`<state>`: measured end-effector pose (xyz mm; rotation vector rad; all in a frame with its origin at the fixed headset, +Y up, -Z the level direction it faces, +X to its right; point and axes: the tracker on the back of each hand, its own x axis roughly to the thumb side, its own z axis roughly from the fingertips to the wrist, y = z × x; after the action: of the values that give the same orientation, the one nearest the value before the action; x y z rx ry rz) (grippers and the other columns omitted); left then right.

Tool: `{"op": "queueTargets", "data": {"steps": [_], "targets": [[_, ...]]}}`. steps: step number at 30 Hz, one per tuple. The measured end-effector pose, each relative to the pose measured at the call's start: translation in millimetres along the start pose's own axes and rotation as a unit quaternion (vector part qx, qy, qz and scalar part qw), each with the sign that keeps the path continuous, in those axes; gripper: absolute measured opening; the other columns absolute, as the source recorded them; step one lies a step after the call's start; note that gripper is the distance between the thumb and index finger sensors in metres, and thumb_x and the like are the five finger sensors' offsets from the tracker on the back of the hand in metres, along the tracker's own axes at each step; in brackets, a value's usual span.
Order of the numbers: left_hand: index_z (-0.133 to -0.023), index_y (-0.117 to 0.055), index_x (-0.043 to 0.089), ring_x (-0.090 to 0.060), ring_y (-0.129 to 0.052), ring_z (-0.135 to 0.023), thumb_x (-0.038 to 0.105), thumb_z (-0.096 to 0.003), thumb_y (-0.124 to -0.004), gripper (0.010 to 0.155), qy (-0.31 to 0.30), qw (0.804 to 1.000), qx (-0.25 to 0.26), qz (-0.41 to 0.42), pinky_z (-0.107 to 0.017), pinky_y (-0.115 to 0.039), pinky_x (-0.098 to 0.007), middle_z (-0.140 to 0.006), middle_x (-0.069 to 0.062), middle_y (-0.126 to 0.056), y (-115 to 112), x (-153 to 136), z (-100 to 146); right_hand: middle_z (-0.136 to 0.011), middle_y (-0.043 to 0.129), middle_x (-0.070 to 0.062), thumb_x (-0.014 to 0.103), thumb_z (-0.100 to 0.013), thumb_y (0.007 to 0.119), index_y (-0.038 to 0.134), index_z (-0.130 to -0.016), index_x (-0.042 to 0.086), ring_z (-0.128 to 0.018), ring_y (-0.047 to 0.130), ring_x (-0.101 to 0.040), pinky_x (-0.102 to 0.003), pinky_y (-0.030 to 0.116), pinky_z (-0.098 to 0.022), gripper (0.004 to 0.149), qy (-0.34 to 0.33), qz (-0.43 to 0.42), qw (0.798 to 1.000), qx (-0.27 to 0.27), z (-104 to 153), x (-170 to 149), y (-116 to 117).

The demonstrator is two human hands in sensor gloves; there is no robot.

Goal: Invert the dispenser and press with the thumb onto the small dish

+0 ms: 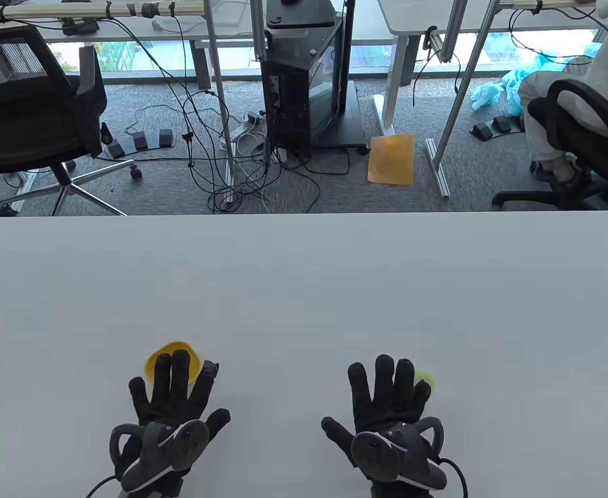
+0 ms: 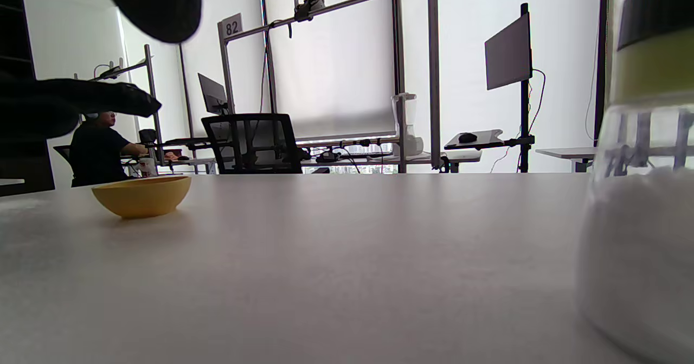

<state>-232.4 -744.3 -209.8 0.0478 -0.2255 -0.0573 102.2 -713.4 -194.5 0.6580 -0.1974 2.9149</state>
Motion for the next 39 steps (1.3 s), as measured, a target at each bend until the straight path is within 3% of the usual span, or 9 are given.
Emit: {"op": "queueTargets", "data": {"steps": [12,26,32,39], "targets": [[-0.123,-0.027,0.032,-0.053,-0.026,-0.117,0.074,-0.0549,-0.041,0.081,0.05,0.999,0.007,0.001,-0.071,-0.032,-0.08,-0.128,-0.026,-0.021,1.3,-20.5,-0.1,-0.099,-0.001,-0.056,0.057,-0.064,0.063,0.013,-0.114,-0.011,-0.079,0.002,-0.085,-0.093,0.021,-0.041,0.098,-0.003,-0.009,1.0,-0.017,2.0,0.3,-3.3],[-0.123,-0.025,0.033,-0.055,-0.029,-0.115,0.073,-0.0549,-0.047,0.082,0.163,0.983,-0.089,0.012,-0.073,-0.036,-0.078,-0.127,-0.028,-0.023,-22.7,-65.4,-8.9,-0.099,-0.001,-0.056,0.056,-0.064,0.063,0.014,-0.113,-0.011,-0.078,0.003,-0.085,-0.093,0.021,-0.041,0.097,0.003,-0.019,1.0,-0.024,5.3,-3.0,-4.9],[-0.122,-0.032,0.034,-0.053,-0.045,-0.114,0.072,-0.0549,-0.049,0.079,0.169,0.975,-0.142,0.011,-0.073,-0.041,-0.075,-0.126,-0.027,-0.04,-35.4,-70.1,-16.3,-0.098,0.0,-0.056,0.055,-0.064,0.063,0.014,-0.113,-0.011,-0.078,0.003,-0.086,-0.093,0.022,-0.041,0.097,0.003,-0.029,0.999,-0.025,6.3,-5.4,-5.7],[-0.116,-0.056,0.034,-0.043,-0.072,-0.108,0.066,-0.0563,-0.052,0.068,0.164,0.976,-0.142,0.016,-0.074,-0.048,-0.07,-0.118,-0.018,-0.068,-41.5,-69.3,-22.3,-0.098,-0.001,-0.056,0.054,-0.064,0.063,0.014,-0.113,-0.012,-0.078,0.003,-0.086,-0.093,0.022,-0.042,0.096,0.003,-0.03,0.999,-0.032,7.2,-5.7,-6.3]]}}
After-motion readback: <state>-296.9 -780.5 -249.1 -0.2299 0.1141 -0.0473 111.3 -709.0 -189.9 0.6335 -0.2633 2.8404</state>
